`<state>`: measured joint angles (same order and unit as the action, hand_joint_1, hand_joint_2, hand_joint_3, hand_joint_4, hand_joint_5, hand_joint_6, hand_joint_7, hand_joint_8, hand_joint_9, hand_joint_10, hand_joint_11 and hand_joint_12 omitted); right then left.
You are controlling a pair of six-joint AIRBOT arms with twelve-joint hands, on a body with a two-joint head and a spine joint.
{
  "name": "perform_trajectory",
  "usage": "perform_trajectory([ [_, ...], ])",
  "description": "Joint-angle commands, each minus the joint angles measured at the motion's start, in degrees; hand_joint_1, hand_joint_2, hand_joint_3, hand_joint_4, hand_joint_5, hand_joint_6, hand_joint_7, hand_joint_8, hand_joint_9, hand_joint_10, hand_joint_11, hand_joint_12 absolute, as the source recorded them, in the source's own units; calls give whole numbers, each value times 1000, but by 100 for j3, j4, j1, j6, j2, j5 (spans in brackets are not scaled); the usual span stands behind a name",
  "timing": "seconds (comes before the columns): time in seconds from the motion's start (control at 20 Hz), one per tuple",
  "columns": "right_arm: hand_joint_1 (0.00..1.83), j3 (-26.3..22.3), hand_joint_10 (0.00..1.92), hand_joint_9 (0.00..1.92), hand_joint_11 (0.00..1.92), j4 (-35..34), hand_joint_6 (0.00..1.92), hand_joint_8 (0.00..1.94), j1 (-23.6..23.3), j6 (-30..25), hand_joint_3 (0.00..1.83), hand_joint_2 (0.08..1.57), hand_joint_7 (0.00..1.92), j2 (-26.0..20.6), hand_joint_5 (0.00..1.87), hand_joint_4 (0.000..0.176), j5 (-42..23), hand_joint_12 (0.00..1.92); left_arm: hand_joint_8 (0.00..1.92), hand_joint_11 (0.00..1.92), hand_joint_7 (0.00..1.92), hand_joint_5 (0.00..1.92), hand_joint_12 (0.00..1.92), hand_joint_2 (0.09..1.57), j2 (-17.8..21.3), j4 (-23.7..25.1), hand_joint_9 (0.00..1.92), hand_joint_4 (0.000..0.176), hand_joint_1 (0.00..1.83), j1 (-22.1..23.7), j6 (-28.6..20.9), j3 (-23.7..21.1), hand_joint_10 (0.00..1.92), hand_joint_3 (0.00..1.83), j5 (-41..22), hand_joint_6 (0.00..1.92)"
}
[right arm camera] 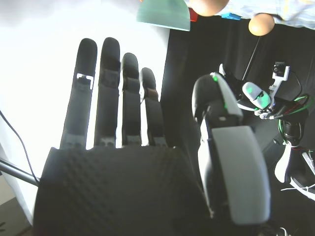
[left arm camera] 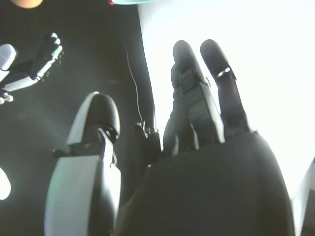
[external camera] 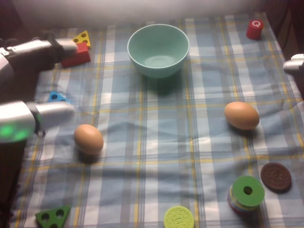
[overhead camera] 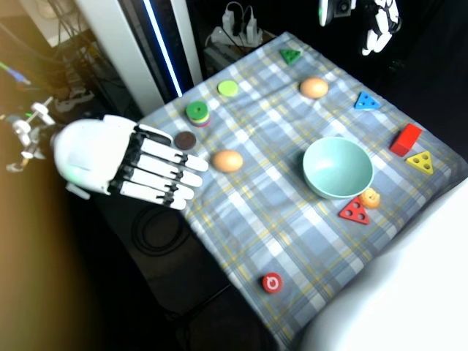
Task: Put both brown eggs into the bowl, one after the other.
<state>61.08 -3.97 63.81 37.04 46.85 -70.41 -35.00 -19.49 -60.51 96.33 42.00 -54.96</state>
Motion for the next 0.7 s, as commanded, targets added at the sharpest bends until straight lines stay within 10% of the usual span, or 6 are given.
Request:
perform_trajectory([
  [0.0,793,30,5,503,338,-114,6,4,-64,-17,7,1255,499,-3,598,0,-694,487,7,0,338,458,699,1020,-32,-30,334,170,757,112,291,-33,12,0,-414,6],
  [0.25,806,18,8,528,336,48,3,11,-151,-22,6,1280,541,-6,602,0,-733,478,1,0,410,452,591,914,-431,-542,382,176,757,594,2568,-42,4,0,445,1],
  [0.65,855,23,5,584,396,102,3,4,-173,-34,0,1277,593,-7,635,0,-731,432,0,25,487,475,553,913,-762,-610,447,166,949,897,2942,294,11,6,1322,0],
])
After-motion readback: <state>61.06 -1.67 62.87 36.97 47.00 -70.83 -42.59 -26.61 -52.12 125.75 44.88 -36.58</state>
